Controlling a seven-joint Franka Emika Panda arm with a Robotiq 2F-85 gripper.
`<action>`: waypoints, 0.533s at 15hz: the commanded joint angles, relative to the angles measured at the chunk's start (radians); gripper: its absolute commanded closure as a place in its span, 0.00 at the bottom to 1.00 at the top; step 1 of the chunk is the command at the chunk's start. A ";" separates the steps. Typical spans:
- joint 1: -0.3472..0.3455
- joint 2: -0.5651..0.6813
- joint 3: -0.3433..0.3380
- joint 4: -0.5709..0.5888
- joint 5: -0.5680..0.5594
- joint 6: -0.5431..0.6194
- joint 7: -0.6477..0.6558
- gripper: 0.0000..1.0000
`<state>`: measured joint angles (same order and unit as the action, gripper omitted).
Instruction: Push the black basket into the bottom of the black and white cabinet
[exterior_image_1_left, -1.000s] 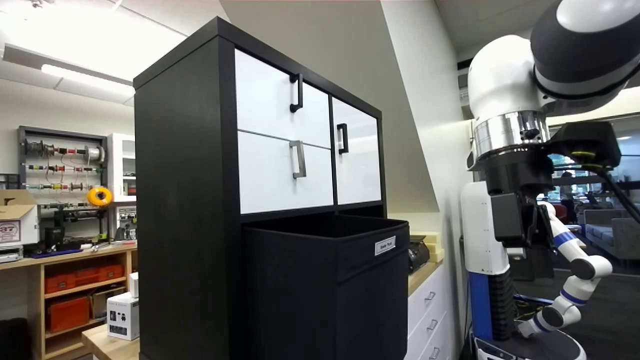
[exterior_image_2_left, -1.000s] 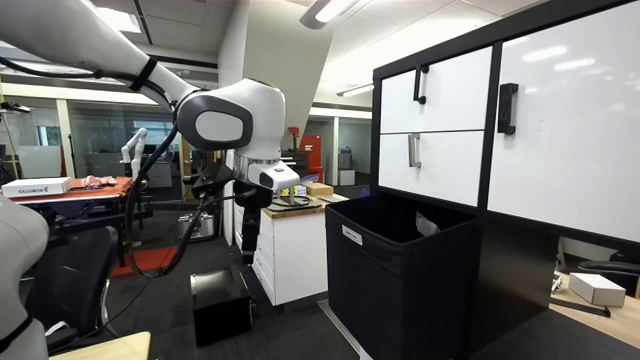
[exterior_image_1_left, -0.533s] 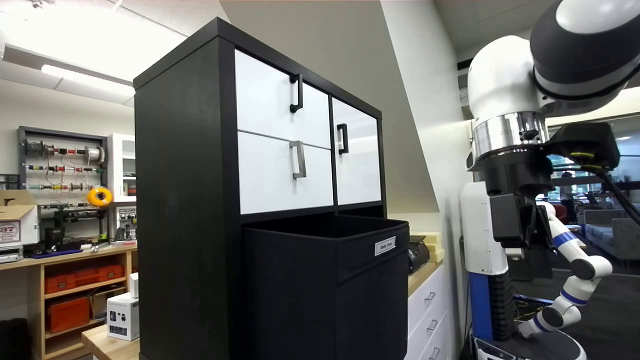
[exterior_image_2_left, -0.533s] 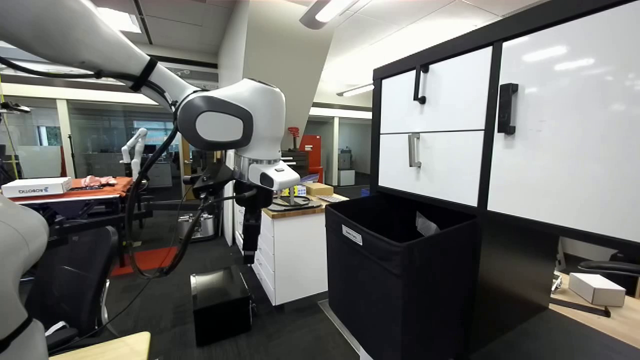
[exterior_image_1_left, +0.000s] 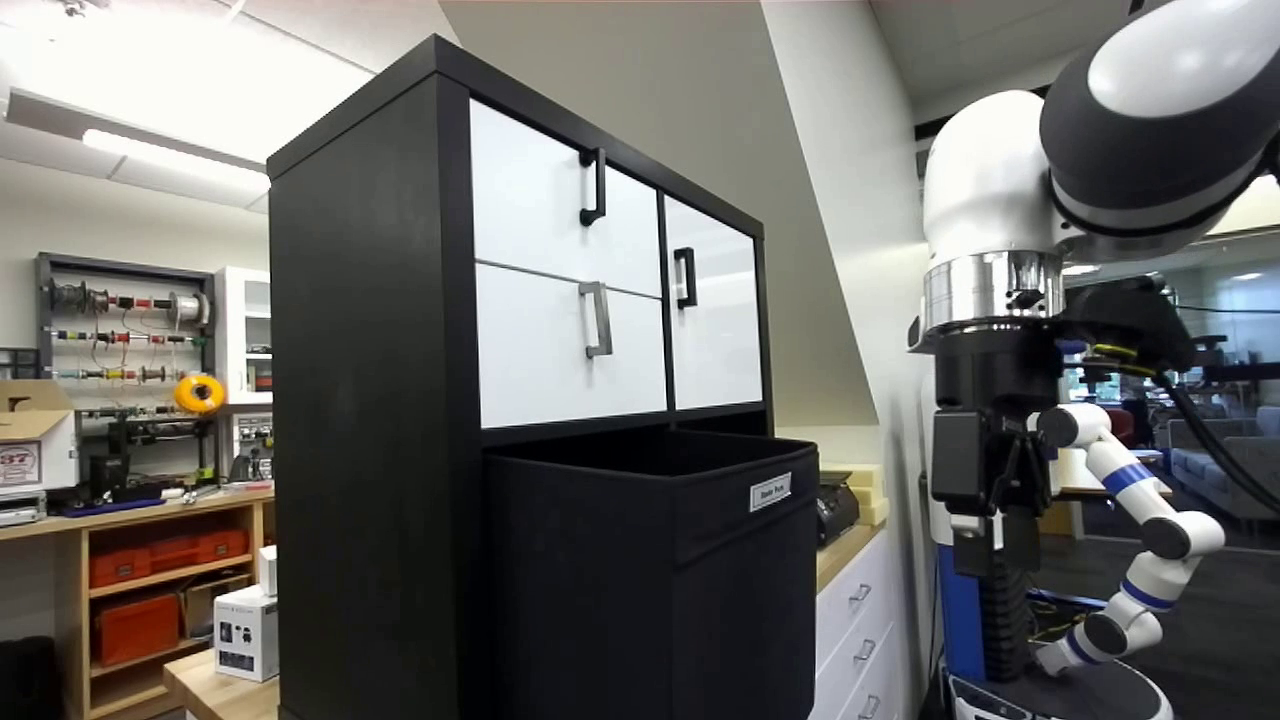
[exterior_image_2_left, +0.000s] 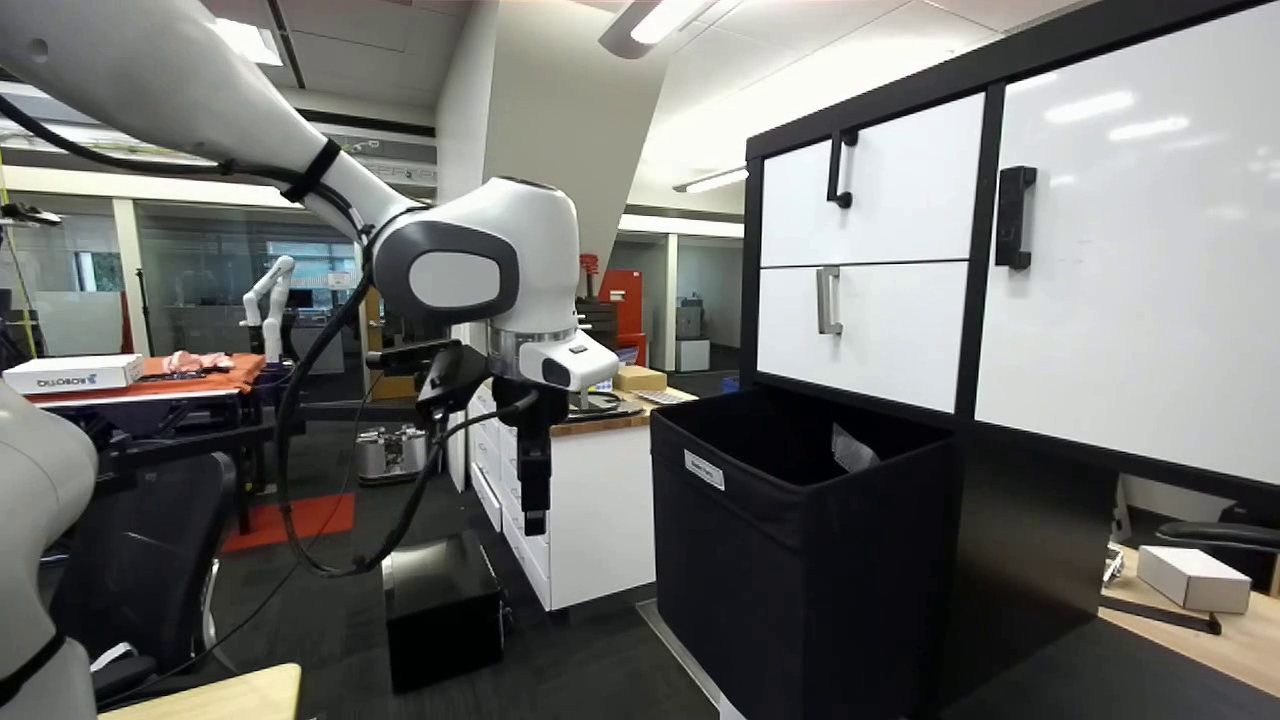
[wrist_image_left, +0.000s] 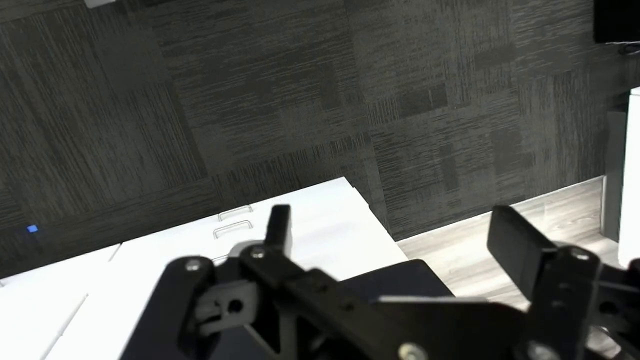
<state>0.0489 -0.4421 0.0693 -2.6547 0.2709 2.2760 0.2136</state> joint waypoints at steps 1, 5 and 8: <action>0.008 0.056 0.006 -0.014 -0.014 0.121 -0.042 0.00; 0.014 0.110 -0.004 -0.029 -0.008 0.280 -0.105 0.00; 0.028 0.136 -0.023 -0.064 0.021 0.424 -0.162 0.00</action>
<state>0.0504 -0.3184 0.0749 -2.6783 0.2694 2.5773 0.1070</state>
